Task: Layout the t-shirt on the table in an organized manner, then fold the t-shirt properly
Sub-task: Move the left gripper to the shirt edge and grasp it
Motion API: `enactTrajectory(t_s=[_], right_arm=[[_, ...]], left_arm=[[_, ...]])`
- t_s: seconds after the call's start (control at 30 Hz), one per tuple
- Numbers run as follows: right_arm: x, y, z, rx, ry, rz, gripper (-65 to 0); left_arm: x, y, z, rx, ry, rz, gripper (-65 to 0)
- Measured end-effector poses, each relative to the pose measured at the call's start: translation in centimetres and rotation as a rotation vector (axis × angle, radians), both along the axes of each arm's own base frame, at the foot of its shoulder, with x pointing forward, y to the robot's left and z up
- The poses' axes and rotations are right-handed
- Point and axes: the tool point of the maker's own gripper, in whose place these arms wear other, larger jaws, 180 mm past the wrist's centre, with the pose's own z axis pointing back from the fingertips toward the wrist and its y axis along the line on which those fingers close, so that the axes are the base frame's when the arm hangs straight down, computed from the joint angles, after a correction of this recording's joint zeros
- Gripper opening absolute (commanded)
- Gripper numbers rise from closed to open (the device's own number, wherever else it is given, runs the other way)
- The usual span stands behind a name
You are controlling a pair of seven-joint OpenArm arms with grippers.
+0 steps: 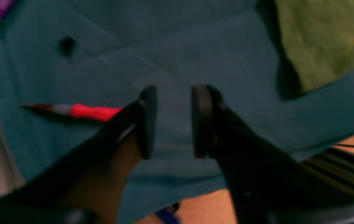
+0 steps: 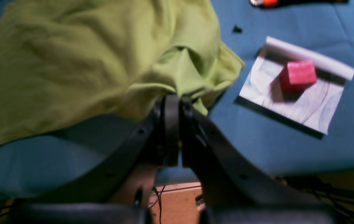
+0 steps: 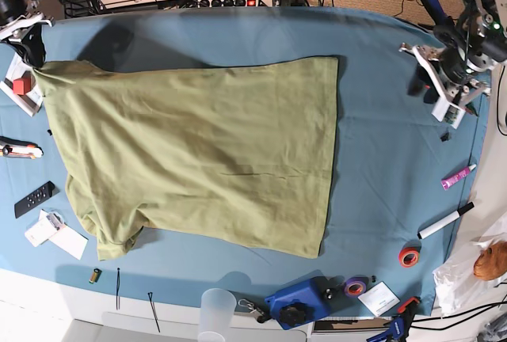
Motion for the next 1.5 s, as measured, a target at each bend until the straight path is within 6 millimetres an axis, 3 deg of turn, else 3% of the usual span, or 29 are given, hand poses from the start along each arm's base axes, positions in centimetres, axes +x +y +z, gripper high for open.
enactTrajectory(t_s=[0.1,0.23,0.43,0.53,0.67,0.83,1.1,1.2,1.37,1.5], right_arm=[[-0.2,-0.3,-0.3,-0.012,0.019,-0.011,-65.0],[-0.4,-0.5,-0.5,-0.019,0.034,-0.023,-65.0],[-0.4,-0.5,-0.5,-0.019,0.033,-0.023,-65.0],[-0.4,-0.5,-0.5,-0.019,0.034,-0.023,-65.0],[-0.4,-0.6,-0.6,-0.023,0.039,-0.027,-65.0],[-0.5,-0.7,-0.6,-0.026,0.045,-0.03,-65.0],[-0.5,-0.7,-0.6,-0.027,0.045,-0.03,-65.0],[-0.5,-0.8,-0.7,-0.029,0.049,-0.032,-65.0],[-0.6,-0.8,-0.7,-0.03,0.05,-0.033,-65.0],[-0.6,-0.8,-0.7,-0.03,0.05,-0.033,-65.0]], left_arm=[[-0.5,-3.9,0.9,-0.136,-0.058,-0.131,-40.2],[-1.5,-7.6,0.1,-0.164,-0.048,-0.253,-40.2],[-3.2,-12.6,-2.5,-0.069,-0.001,-0.436,-39.5],[-4.0,-14.1,-3.5,0.027,-0.02,-0.545,-35.1],[-4.4,-14.5,-4.7,0.208,-0.094,-0.684,-32.8],[-3.5,-14.0,-5.5,0.421,-0.168,-0.677,-32.8],[-4.7,-15.4,-6.7,0.47,-0.19,-0.688,-32.8],[-3.3,-14.9,-6.3,0.47,-0.222,-0.59,-32.9],[-1.0,-14.7,-5.2,0.489,-0.276,-0.569,-35.0],[-2.2,-15.0,-6.6,0.491,-0.23,-0.653,-35.0]])
